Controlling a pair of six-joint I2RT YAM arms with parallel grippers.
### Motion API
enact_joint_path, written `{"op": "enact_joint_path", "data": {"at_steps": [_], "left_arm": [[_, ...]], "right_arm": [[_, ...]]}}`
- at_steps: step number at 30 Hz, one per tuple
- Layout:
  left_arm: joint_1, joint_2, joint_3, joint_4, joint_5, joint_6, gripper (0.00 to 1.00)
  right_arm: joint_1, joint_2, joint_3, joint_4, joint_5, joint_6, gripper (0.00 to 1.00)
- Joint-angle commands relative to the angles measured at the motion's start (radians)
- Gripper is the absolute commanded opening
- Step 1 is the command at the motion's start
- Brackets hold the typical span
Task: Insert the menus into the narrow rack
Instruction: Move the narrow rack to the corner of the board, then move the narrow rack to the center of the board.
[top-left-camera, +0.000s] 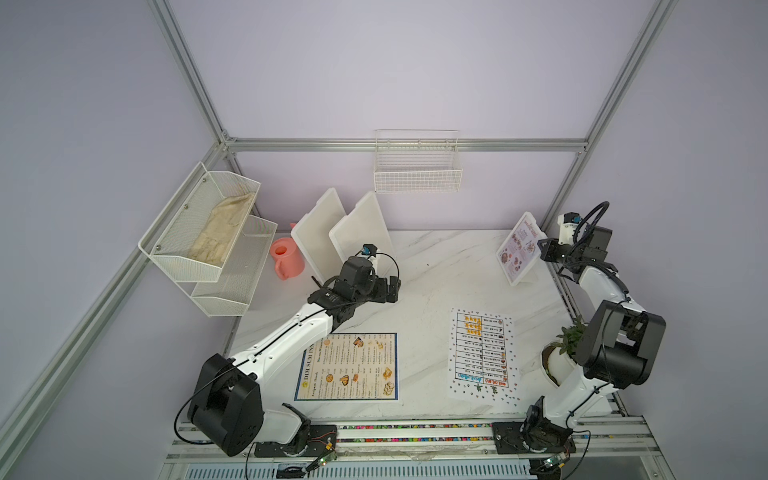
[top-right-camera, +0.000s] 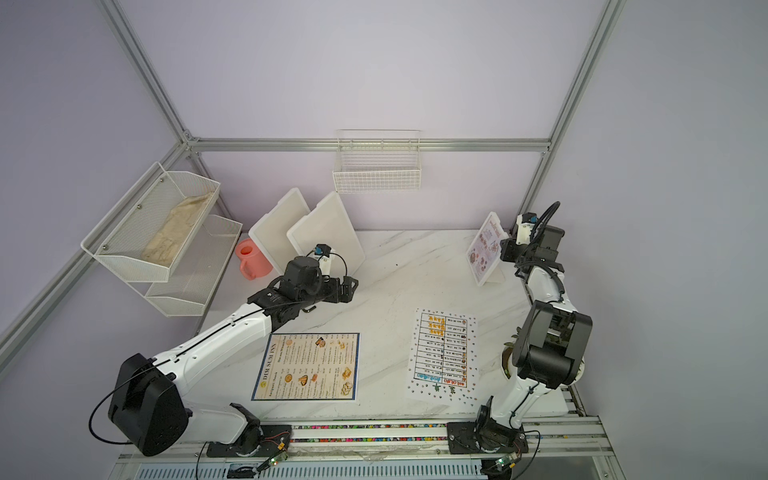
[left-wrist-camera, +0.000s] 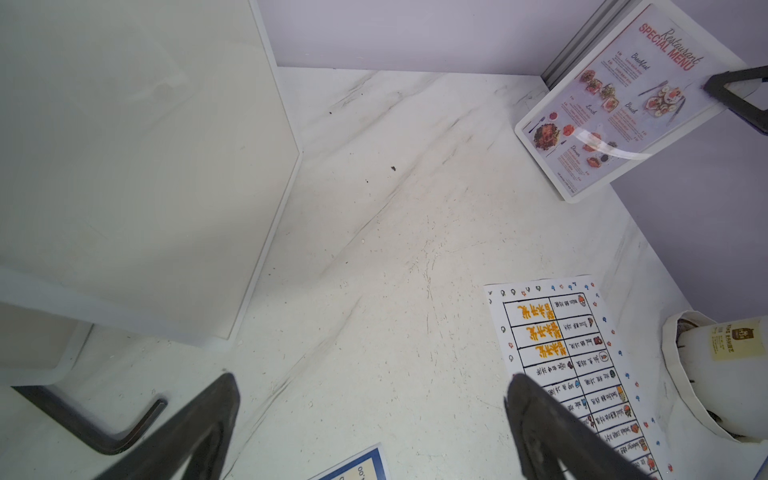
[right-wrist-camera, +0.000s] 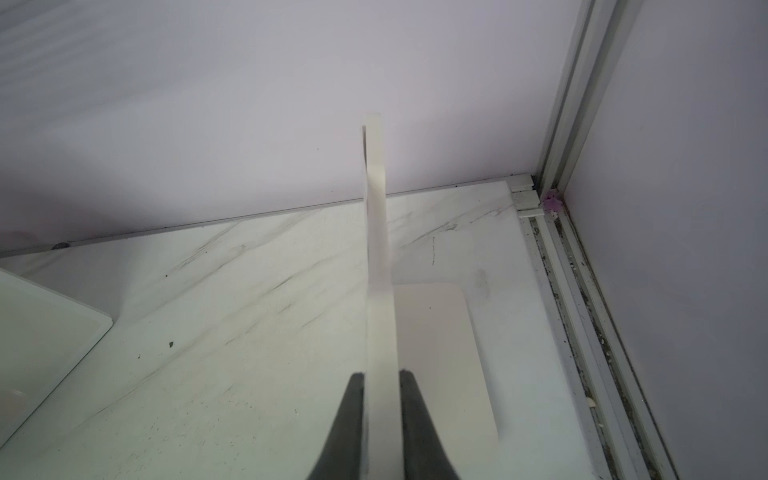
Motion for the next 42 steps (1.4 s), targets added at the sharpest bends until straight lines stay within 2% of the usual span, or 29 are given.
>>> {"op": "enact_joint_path", "data": {"at_steps": [1,4,10,15,17,21,24,27,29,32,37,42], "left_arm": [[-0.001,-0.002,0.06,0.0,-0.001,0.03,1.0],[0.001,-0.013,0.062,-0.004,-0.006,0.035,1.0],[0.01,-0.039,0.063,-0.013,-0.009,0.034,1.0],[0.023,-0.08,0.057,-0.033,-0.039,0.036,1.0],[0.035,-0.109,0.058,-0.055,-0.078,0.038,1.0],[0.079,-0.193,0.046,-0.101,-0.168,0.031,1.0],[0.141,-0.253,0.036,-0.12,-0.157,0.039,1.0],[0.207,-0.284,0.043,-0.145,-0.13,0.06,0.99],[0.246,-0.286,0.054,-0.156,-0.103,0.079,0.96],[0.304,-0.266,0.084,-0.144,-0.004,0.116,0.94],[0.367,-0.185,0.162,-0.123,0.117,0.153,0.89],[0.437,-0.092,0.25,-0.115,0.182,0.176,0.84]], "right_arm": [[-0.016,-0.016,-0.01,0.044,-0.029,-0.033,0.0],[-0.024,-0.016,-0.022,0.049,-0.035,-0.031,0.0],[-0.024,-0.022,-0.026,0.052,-0.036,-0.02,0.4],[-0.024,-0.066,-0.036,0.06,0.0,-0.001,0.61],[-0.022,-0.105,-0.043,0.075,0.026,0.016,0.67],[0.027,-0.209,-0.072,0.103,0.101,0.064,0.71],[0.153,-0.274,-0.074,0.074,0.197,0.028,0.74],[0.275,-0.315,-0.069,0.058,0.233,0.044,0.75],[0.343,-0.33,-0.071,0.063,0.206,0.09,0.75],[0.47,-0.336,-0.085,0.076,0.178,0.133,0.75],[0.667,-0.311,-0.105,0.098,0.145,0.189,0.75],[0.762,-0.296,-0.122,0.131,0.067,0.23,0.75]]}}
